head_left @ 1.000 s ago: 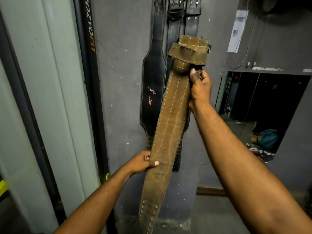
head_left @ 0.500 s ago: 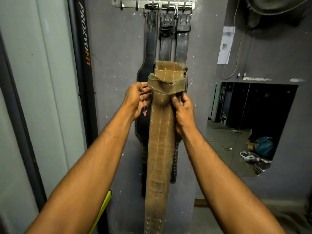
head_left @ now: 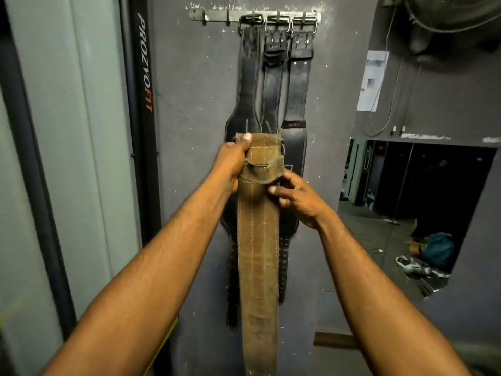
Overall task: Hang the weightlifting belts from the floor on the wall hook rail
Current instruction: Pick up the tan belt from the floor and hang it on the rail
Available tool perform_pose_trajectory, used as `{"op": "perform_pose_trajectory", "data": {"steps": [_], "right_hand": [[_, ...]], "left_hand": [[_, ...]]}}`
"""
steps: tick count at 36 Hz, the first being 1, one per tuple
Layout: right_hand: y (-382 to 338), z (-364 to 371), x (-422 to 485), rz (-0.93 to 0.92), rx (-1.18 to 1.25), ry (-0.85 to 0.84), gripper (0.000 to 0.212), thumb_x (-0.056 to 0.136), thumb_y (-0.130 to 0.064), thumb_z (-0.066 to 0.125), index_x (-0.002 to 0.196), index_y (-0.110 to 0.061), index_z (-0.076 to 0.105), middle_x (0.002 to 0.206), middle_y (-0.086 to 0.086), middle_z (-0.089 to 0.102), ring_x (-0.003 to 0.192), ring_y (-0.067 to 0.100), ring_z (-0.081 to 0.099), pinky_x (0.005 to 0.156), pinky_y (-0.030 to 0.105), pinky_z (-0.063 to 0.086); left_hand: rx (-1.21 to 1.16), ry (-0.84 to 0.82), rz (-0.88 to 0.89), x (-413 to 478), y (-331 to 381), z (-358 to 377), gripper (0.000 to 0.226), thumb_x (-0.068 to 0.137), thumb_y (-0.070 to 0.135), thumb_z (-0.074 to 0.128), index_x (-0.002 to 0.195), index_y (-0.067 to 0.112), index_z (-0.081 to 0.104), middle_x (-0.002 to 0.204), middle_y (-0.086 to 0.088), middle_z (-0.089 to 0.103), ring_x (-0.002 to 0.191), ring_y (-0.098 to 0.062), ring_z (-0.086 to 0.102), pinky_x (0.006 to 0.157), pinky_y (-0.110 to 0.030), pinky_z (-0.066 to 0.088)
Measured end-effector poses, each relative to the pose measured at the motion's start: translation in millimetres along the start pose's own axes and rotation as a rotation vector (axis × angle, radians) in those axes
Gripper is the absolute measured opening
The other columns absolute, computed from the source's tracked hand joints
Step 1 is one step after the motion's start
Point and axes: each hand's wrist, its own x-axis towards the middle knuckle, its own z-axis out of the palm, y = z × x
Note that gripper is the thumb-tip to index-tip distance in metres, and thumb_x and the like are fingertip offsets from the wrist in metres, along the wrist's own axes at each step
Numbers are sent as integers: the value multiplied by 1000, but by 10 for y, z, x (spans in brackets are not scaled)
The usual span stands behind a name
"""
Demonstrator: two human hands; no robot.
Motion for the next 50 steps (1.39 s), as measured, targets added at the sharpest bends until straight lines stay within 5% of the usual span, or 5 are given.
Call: {"op": "perform_pose_trajectory", "data": {"steps": [20, 29, 38, 43, 50], "right_hand": [[37, -87, 481, -188, -263, 339, 27, 98, -42, 61, 108, -17, 65, 102, 2, 74, 97, 18, 73, 92, 46, 59], [176, 138, 1025, -352, -274, 407, 27, 98, -31, 63, 120, -15, 62, 93, -10, 67, 82, -5, 65, 72, 10, 52], [173, 136, 1802, -80, -242, 166, 13, 104, -28, 50, 114, -20, 48, 103, 4, 60, 94, 19, 60, 89, 39, 49], [321, 174, 2096, -94, -355, 213, 26, 106, -30, 46, 130, -21, 43, 105, -6, 61, 95, 6, 60, 85, 27, 48], [300, 181, 2622, -407, -305, 525, 58, 92, -31, 72, 145, -26, 49, 103, -21, 68, 93, -15, 64, 90, 14, 54]], "left_hand": [[159, 106, 141, 222, -521, 201, 21, 101, 33, 50, 121, 27, 54, 117, -3, 66, 105, -20, 67, 94, -42, 57], [278, 247, 408, 702, -663, -52, 47, 100, 37, 53, 145, 28, 44, 133, 1, 63, 118, -16, 62, 101, -39, 53], [170, -23, 239, 1552, -636, -460, 39, 102, 20, 48, 137, 34, 36, 103, -7, 63, 81, -13, 66, 63, -23, 52], [290, 7, 318, 1859, -801, -476, 45, 103, 27, 48, 143, 40, 30, 118, -6, 66, 102, -19, 68, 84, -33, 57], [322, 248, 572, 2308, -603, -393, 64, 99, 25, 59, 155, 25, 29, 152, 0, 46, 125, -1, 45, 81, 8, 34]]}}
